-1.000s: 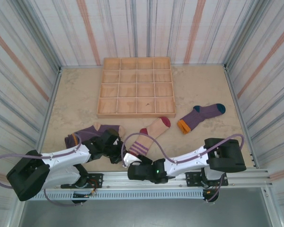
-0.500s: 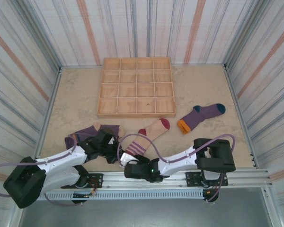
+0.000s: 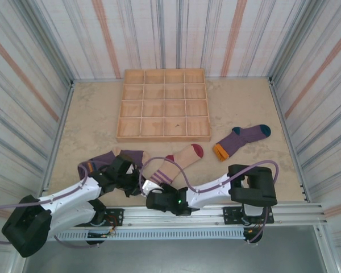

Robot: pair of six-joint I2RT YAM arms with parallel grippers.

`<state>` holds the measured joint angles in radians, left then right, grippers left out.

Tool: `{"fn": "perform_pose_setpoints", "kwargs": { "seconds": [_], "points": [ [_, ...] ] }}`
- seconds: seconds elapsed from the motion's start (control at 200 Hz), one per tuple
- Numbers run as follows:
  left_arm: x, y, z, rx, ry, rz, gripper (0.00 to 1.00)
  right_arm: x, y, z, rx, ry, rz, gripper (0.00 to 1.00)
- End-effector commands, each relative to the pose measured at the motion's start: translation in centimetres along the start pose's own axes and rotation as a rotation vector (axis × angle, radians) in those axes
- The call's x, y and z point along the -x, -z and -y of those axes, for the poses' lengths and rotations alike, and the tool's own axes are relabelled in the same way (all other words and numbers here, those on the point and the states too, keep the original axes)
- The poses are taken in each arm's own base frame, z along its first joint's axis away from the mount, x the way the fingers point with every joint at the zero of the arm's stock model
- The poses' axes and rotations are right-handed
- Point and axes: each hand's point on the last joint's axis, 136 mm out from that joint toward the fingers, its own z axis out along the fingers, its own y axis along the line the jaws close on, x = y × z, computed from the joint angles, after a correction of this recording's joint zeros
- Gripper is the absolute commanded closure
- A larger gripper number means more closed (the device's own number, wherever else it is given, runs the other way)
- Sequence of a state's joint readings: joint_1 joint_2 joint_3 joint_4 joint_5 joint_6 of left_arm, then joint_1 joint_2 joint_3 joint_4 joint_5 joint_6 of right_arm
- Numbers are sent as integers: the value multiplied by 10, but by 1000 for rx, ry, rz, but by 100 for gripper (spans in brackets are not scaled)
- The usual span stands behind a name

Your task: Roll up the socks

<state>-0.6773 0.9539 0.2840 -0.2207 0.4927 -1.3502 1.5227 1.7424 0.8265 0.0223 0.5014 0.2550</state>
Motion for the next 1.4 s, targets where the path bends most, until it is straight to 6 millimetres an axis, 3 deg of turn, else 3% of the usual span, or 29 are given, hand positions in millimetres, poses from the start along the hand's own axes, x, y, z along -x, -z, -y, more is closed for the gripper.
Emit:
{"fn": "perform_pose_setpoints", "kwargs": {
  "seconds": [0.0, 0.055, 0.13, 0.426, 0.822, 1.062, 1.393],
  "points": [
    [-3, 10, 2, 18, -38, 9, 52, 3, 4, 7, 80, -124, -20, 100],
    [0, 16, 8, 8, -54, 38, 44, 2, 5, 12, 120, -186, -29, 100],
    [4, 22, 14, -15, -61, 73, 39, -1, 6, 17, 172, -267, -45, 100],
    [16, 28, 19, -20, -144, 159, 39, -12, 2, 36, 393, -604, -89, 100],
    [35, 17, 41, 53, -311, 262, 45, -10, -9, 65, 610, -1008, -137, 100],
    [51, 11, 58, 27, -377, 357, 59, -25, -21, 74, 648, -1265, -289, 100],
    [58, -3, 66, 17, -430, 372, 60, -28, -28, 73, 637, -1375, -377, 100]
  ]
}}
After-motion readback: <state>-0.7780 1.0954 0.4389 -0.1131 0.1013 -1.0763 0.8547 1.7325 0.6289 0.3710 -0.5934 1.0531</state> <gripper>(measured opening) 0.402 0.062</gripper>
